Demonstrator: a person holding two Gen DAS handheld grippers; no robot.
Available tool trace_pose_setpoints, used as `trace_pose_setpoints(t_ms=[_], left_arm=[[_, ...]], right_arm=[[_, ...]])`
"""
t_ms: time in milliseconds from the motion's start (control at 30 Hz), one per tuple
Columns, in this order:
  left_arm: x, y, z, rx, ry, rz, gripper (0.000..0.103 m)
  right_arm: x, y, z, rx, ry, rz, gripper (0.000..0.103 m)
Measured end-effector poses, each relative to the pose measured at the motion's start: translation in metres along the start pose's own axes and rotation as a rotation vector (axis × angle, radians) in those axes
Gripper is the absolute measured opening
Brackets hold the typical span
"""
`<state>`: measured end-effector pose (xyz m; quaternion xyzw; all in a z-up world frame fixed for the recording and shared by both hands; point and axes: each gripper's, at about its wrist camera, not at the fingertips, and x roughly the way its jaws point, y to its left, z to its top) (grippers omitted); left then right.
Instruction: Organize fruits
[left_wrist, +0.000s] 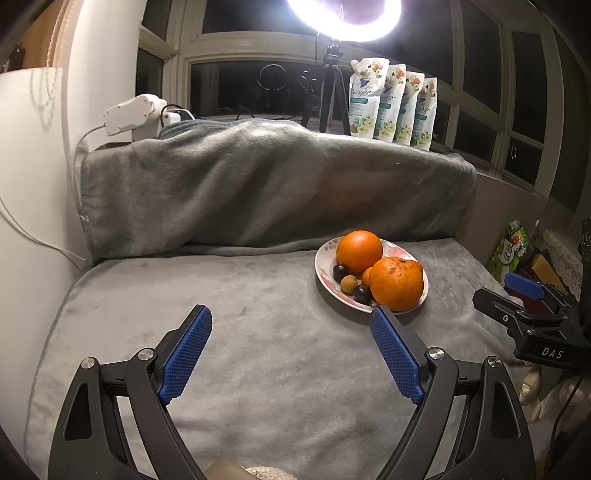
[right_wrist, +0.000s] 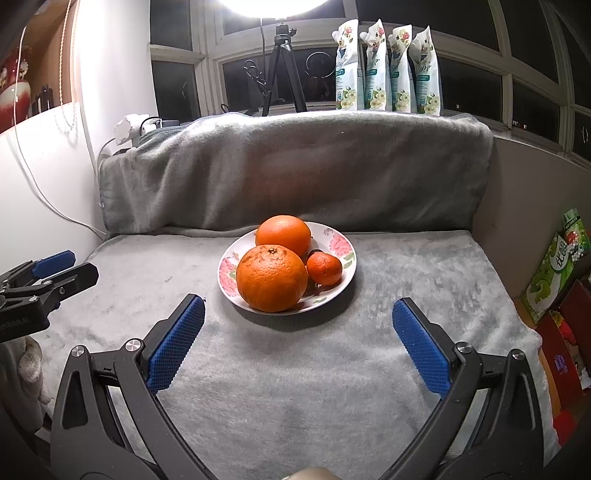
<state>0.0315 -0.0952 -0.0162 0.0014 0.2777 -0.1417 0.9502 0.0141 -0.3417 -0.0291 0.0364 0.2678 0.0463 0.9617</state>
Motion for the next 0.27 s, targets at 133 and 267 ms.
trace_pose_setpoints(t_ms=[133, 267], left_arm=[[-0.0029, -0.0013, -0.0005, 0.004, -0.015, -0.004, 0.088], [-0.0022, -0.0014, -0.0006, 0.006, -0.011, -0.005, 0.088]], right_arm=[[0.0011, -0.0003, -0.0021, -0.003, 0.005, 0.0, 0.103], [0.0038, -0.0039, -0.0029, -0.004, 0.01, -0.003, 0.103]])
